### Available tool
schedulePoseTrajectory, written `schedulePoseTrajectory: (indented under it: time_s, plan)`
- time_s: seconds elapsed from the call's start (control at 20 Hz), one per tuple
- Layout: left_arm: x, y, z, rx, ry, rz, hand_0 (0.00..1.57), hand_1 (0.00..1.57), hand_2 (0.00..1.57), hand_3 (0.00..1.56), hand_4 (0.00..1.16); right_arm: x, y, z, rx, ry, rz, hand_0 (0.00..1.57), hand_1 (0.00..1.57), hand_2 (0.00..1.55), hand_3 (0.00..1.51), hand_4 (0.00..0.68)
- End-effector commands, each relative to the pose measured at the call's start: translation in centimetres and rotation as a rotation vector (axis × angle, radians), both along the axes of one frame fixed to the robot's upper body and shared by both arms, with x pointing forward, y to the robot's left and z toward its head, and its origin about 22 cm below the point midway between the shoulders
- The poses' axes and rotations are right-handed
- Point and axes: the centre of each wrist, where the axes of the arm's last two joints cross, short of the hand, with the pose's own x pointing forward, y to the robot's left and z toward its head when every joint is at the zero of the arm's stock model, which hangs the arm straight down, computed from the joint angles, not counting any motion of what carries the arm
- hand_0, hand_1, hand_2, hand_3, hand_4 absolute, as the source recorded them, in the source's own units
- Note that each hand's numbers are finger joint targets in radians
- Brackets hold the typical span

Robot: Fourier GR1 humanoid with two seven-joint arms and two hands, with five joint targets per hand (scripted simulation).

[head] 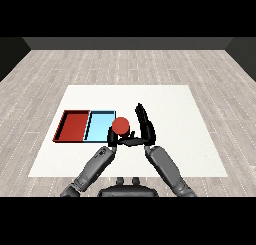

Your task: Pick the red can and put it in the red box

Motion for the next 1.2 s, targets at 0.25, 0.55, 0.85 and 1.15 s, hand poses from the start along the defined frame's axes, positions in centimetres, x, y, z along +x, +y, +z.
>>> schedulePoseTrajectory:
  time_s: [0.25, 0.55, 0.85, 1.15]
  plan:
    - [2.7, 4.1, 1.8, 0.013, -0.014, 0.052, 1.57, 1.57, 1.57, 1.47, 1.13, -2.6, -6.8, 1.9, 0.061, -0.035, -0.032, 0.0, 0.0, 0.0, 0.0, 0.0]
    - [1.6, 9.8, 2.8, 0.095, -0.035, 0.175, 1.57, 1.57, 1.57, 1.49, 1.12, -3.1, -10.0, 0.5, 0.022, -0.039, -0.098, 0.0, 0.0, 0.0, 0.0, 0.0]
    - [5.3, 16.7, 4.4, 0.238, -0.011, 0.316, 1.57, 1.57, 1.57, 1.49, 1.11, -5.2, -12.5, -2.4, 0.017, 0.023, -0.194, 0.0, 0.0, 0.0, 0.0, 0.0]
    - [5.6, 24.5, 4.3, 0.418, 0.187, 0.423, 1.57, 1.57, 1.54, 1.47, 1.11, -4.9, -14.7, -3.9, 0.055, 0.054, -0.168, 0.0, 0.0, 0.0, 0.0, 0.0]
